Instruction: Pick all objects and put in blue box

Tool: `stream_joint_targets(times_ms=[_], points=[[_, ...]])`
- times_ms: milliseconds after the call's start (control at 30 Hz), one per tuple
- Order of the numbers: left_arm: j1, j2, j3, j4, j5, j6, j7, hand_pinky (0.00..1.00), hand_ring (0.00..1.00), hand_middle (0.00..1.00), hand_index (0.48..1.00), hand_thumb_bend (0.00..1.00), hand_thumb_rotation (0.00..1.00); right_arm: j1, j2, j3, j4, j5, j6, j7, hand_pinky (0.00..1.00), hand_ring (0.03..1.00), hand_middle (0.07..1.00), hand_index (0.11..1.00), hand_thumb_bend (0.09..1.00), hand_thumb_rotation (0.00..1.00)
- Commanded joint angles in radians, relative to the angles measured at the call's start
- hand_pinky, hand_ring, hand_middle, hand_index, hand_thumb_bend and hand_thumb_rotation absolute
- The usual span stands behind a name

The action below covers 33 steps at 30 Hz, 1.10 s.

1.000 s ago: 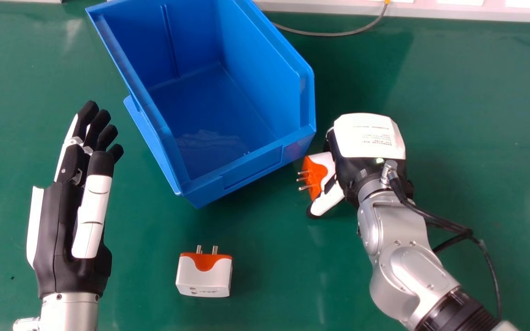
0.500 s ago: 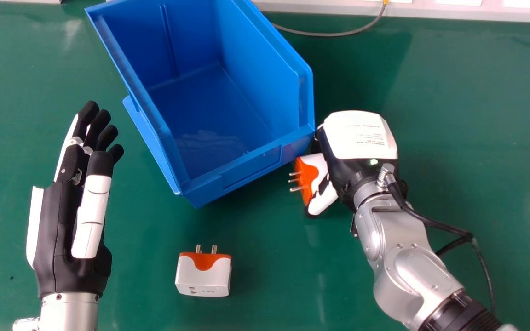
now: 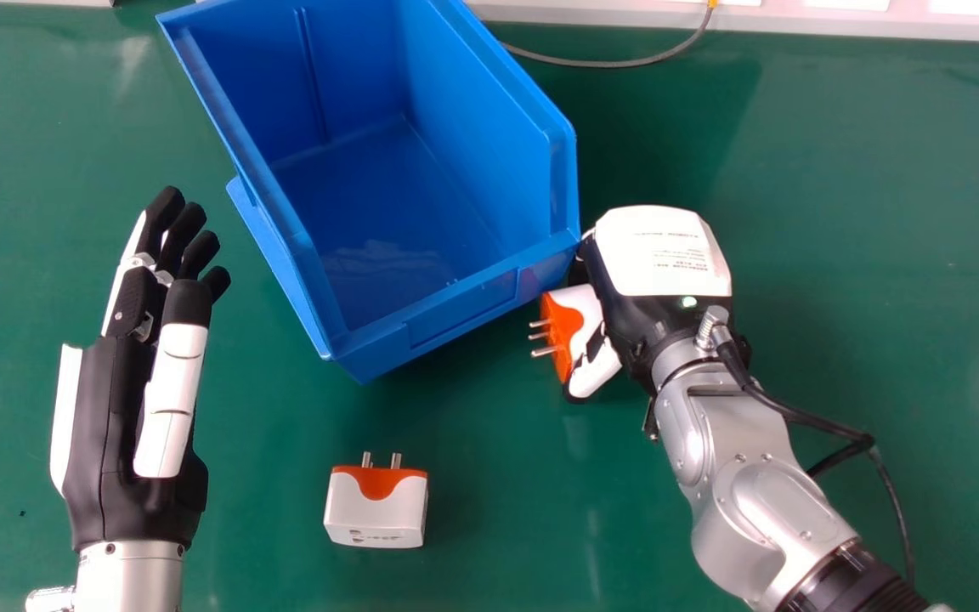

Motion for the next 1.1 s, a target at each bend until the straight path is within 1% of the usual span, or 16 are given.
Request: stream_joint_targets(times_ms=[0, 67, 100, 133, 300, 433, 667, 700, 767, 900, 967, 1067], points=[[-0.003, -0.001, -0.004, -0.012, -0.006, -0.013, -0.007, 0.92, 0.93, 0.94, 0.920, 0.76, 0.77, 0.000, 0.001, -0.001, -0.009, -0.001, -0.008, -0.004, 0.11, 0.182, 0.356, 0.502, 0.565, 0.09], [-0.003, 0.000, -0.005, -0.016, -0.010, -0.008, -0.008, 0.92, 0.93, 0.94, 0.920, 0.76, 0.77, 0.001, -0.001, -0.003, -0.013, -0.001, -0.008, -0.001, 0.11, 0.182, 0.356, 0.502, 0.565, 0.09], [-0.002, 0.000, -0.005, -0.018, -0.010, -0.005, -0.007, 0.92, 0.93, 0.94, 0.920, 0.75, 0.77, 0.002, -0.002, -0.004, -0.016, -0.001, -0.009, 0.000, 0.11, 0.185, 0.379, 0.499, 0.557, 0.07], [-0.002, 0.000, -0.006, -0.018, -0.011, -0.004, -0.008, 0.92, 0.93, 0.94, 0.920, 0.75, 0.77, 0.002, -0.004, -0.003, -0.019, -0.003, -0.009, 0.000, 0.11, 0.185, 0.379, 0.499, 0.557, 0.07], [-0.004, 0.000, -0.006, -0.014, -0.012, -0.008, -0.007, 0.92, 0.94, 0.95, 0.922, 0.74, 0.77, 0.005, -0.009, 0.000, -0.030, -0.010, -0.006, 0.007, 0.12, 0.190, 0.412, 0.494, 0.547, 0.05], [-0.004, 0.003, -0.005, -0.012, -0.017, -0.007, -0.012, 0.92, 0.94, 0.95, 0.922, 0.74, 0.76, 0.008, -0.013, -0.002, -0.041, -0.008, -0.010, 0.016, 0.12, 0.193, 0.424, 0.492, 0.543, 0.04], [-0.004, 0.004, -0.003, -0.014, -0.016, -0.005, -0.012, 0.92, 0.94, 0.95, 0.922, 0.74, 0.76, 0.037, -0.031, -0.008, -0.127, -0.019, 0.004, 0.042, 0.12, 0.196, 0.433, 0.490, 0.540, 0.03], [-0.005, 0.004, -0.003, -0.011, -0.013, -0.010, -0.012, 0.92, 0.94, 0.95, 0.922, 0.74, 0.76, 0.047, -0.040, -0.009, -0.157, -0.025, 0.009, 0.053, 0.12, 0.196, 0.433, 0.490, 0.540, 0.03], [-0.007, 0.006, -0.001, -0.004, -0.009, -0.019, -0.014, 0.92, 0.95, 0.95, 0.922, 0.73, 0.76, 0.064, -0.053, -0.011, -0.216, -0.036, 0.031, 0.094, 0.12, 0.197, 0.440, 0.489, 0.538, 0.02], [-0.009, 0.008, 0.001, 0.000, -0.013, -0.022, -0.019, 0.92, 0.95, 0.95, 0.922, 0.72, 0.76, 0.082, -0.083, -0.007, -0.353, -0.073, 0.112, 0.265, 0.12, 0.198, 0.446, 0.488, 0.536, 0.02], [-0.006, 0.008, 0.001, -0.004, -0.016, -0.020, -0.021, 0.92, 0.95, 0.95, 0.922, 0.72, 0.76, 0.105, -0.101, -0.010, -0.451, -0.103, 0.143, 0.347, 0.12, 0.198, 0.446, 0.488, 0.536, 0.02], [-0.001, 0.009, 0.005, -0.012, -0.015, -0.010, -0.018, 0.92, 0.95, 0.95, 0.922, 0.72, 0.76, 0.163, -0.130, -0.015, -0.622, -0.160, 0.166, 0.431, 0.13, 0.207, 0.451, 0.488, 0.534, 0.02]])
